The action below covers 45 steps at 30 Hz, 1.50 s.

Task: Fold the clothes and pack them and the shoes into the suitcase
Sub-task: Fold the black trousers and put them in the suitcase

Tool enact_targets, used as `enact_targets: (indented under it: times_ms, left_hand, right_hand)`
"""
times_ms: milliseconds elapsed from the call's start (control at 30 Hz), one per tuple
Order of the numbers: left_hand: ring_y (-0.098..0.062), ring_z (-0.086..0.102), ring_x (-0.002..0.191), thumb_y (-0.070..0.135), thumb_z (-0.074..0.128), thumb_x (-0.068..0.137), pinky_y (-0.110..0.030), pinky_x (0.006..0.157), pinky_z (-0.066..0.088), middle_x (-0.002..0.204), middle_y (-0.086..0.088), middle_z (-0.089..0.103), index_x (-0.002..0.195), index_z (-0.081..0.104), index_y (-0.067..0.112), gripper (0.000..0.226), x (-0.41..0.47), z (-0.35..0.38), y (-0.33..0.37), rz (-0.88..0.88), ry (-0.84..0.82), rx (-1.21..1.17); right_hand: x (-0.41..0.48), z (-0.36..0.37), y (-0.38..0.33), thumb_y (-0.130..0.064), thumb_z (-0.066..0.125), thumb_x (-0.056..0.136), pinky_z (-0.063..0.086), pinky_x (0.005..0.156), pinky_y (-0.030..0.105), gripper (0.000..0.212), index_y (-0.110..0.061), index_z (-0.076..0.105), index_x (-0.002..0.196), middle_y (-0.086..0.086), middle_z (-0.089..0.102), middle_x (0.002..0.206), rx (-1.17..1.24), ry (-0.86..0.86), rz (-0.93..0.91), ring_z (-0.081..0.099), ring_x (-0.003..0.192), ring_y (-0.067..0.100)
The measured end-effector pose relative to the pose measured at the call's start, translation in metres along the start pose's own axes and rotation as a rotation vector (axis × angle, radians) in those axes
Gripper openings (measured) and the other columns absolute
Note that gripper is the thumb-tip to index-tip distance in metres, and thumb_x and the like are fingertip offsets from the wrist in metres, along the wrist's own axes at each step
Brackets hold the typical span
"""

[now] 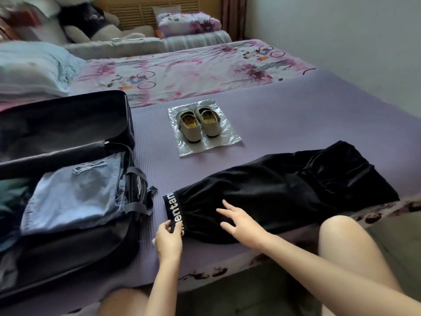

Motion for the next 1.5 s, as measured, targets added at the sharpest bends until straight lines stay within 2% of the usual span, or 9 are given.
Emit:
enact_targets:
  times_ms: [133, 267, 400, 567, 733, 967, 1167, 1333, 1500]
  left_hand:
    - [-0.028, 0.059, 0.107, 0.015, 0.072, 0.079, -0.041, 0.098, 0.045, 0.106, -0.009, 0.064, 0.094, 0.062, 0.018, 0.018, 0.004, 0.002, 0.005, 0.001, 0.006, -0.217]
    - [-0.018, 0.059, 0.095, 0.008, 0.07, 0.081, -0.038, 0.094, 0.047, 0.105, -0.009, 0.063, 0.102, 0.062, 0.013, 0.023, -0.008, 0.022, 0.015, -0.068, -0.134, -0.546]
    - [-0.02, 0.061, 0.099, 0.011, 0.07, 0.082, -0.037, 0.093, 0.047, 0.113, -0.009, 0.063, 0.102, 0.058, 0.023, 0.026, -0.02, 0.023, 0.024, -0.028, -0.107, -0.651]
    - [-0.022, 0.056, 0.116, 0.016, 0.074, 0.078, -0.041, 0.105, 0.04, 0.131, -0.011, 0.052, 0.142, 0.029, 0.027, 0.079, -0.044, 0.034, 0.05, 0.072, -0.211, -0.653]
    - [-0.005, 0.061, 0.11, 0.004, 0.071, 0.078, -0.016, 0.085, 0.05, 0.121, 0.005, 0.065, 0.132, 0.052, 0.021, 0.059, -0.084, 0.07, 0.101, 0.309, -0.482, -0.552]
    - [0.0, 0.051, 0.121, 0.001, 0.066, 0.083, -0.019, 0.099, 0.044, 0.133, 0.008, 0.056, 0.13, 0.054, 0.021, 0.052, -0.122, 0.137, 0.132, 0.437, -0.75, -0.289]
    - [0.011, 0.05, 0.11, 0.008, 0.058, 0.09, -0.017, 0.101, 0.04, 0.124, 0.016, 0.056, 0.123, 0.056, 0.028, 0.038, -0.114, 0.148, 0.123, 0.464, -0.522, -0.12]
    - [-0.01, 0.047, 0.117, 0.026, 0.061, 0.09, -0.024, 0.095, 0.039, 0.135, 0.004, 0.047, 0.135, 0.043, 0.022, 0.049, -0.097, 0.164, 0.068, 0.226, -0.473, 0.029]
    - [-0.011, 0.047, 0.11, 0.042, 0.064, 0.085, -0.024, 0.088, 0.037, 0.118, 0.007, 0.046, 0.137, 0.036, 0.016, 0.064, -0.094, 0.175, 0.05, 0.066, -0.4, 0.032]
  right_hand:
    - [-0.006, -0.025, -0.01, -0.024, 0.049, 0.097, 0.032, 0.105, 0.018, 0.038, -0.026, 0.051, 0.135, -0.008, 0.039, 0.146, 0.309, 0.156, 0.025, 0.043, 0.128, 0.007]
    - [0.0, -0.04, -0.038, -0.018, 0.053, 0.094, 0.044, 0.091, 0.016, 0.032, -0.019, 0.061, 0.125, -0.006, 0.063, 0.114, 0.438, 0.209, 0.008, 0.059, 0.096, 0.004]
    - [0.004, -0.042, -0.048, -0.017, 0.051, 0.095, 0.045, 0.085, 0.018, 0.03, -0.017, 0.062, 0.123, -0.002, 0.065, 0.115, 0.566, 0.198, 0.03, 0.062, 0.102, 0.014]
    - [0.006, -0.051, -0.056, -0.021, 0.048, 0.098, 0.045, 0.065, 0.01, 0.029, -0.014, 0.06, 0.123, 0.0, 0.063, 0.114, 0.699, 0.169, 0.048, 0.062, 0.088, 0.014]
    - [0.009, -0.082, -0.052, -0.047, 0.058, 0.089, 0.047, 0.068, 0.029, 0.039, -0.009, 0.066, 0.095, 0.004, 0.063, 0.085, 0.735, 0.148, 0.097, 0.06, 0.075, 0.016]
    - [-0.008, -0.146, 0.023, -0.008, 0.068, 0.082, 0.046, 0.064, 0.021, 0.005, -0.01, 0.064, 0.084, 0.0, 0.064, 0.074, 0.612, 0.35, 0.143, 0.059, 0.069, 0.01]
    - [-0.02, -0.212, 0.108, -0.005, 0.061, 0.088, 0.047, 0.073, 0.026, 0.008, -0.011, 0.063, 0.093, 0.008, 0.068, 0.091, 0.607, 0.518, 0.216, 0.061, 0.08, 0.017]
    - [-0.012, -0.193, 0.173, -0.027, 0.058, 0.09, 0.041, 0.099, 0.039, 0.064, -0.004, 0.029, 0.143, 0.02, 0.042, 0.138, -0.131, 0.271, 0.485, 0.048, 0.121, 0.034]
    - [0.021, -0.214, 0.118, -0.031, 0.058, 0.09, 0.029, 0.107, 0.037, 0.058, -0.014, 0.038, 0.142, 0.009, 0.042, 0.138, -0.373, 0.448, 0.191, 0.035, 0.127, 0.029]
Point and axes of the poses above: each hand's wrist, its own x-axis towards the middle knuckle, its own z-axis out of the palm, y = z × x, the point moved 10 cm from there along x, towards the middle knuckle
